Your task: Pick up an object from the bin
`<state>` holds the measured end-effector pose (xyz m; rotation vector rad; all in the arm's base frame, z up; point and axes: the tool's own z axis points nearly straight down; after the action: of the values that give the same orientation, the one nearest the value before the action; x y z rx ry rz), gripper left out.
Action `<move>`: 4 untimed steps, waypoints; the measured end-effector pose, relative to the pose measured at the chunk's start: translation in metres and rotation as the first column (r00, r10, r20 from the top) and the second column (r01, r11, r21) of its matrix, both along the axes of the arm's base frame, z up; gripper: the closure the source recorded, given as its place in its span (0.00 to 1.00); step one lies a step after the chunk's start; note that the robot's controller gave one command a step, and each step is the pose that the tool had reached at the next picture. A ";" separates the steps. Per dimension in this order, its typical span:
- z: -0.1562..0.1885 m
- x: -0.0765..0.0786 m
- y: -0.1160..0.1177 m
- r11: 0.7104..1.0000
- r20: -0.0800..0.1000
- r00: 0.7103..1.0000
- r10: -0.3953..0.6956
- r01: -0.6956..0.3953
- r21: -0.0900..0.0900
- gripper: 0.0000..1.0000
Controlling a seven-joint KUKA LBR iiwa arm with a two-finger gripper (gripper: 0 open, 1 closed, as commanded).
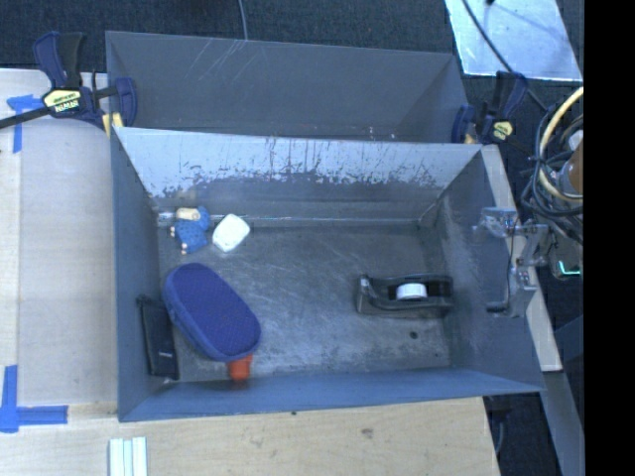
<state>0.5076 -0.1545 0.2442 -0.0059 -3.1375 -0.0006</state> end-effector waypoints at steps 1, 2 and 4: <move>-0.136 0.018 0.038 0.985 0.000 0.985 -0.170 0.170 0.001 0.00; -0.176 0.054 0.050 0.975 -0.017 0.975 -0.221 0.221 -0.003 0.00; -0.075 0.025 0.060 0.979 0.007 0.979 -0.204 0.204 -0.001 1.00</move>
Offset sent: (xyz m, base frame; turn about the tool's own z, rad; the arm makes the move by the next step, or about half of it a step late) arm 0.0190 0.0367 -0.1323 0.1722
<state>0.5328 -0.0943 0.1696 -0.3290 -3.1272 0.0008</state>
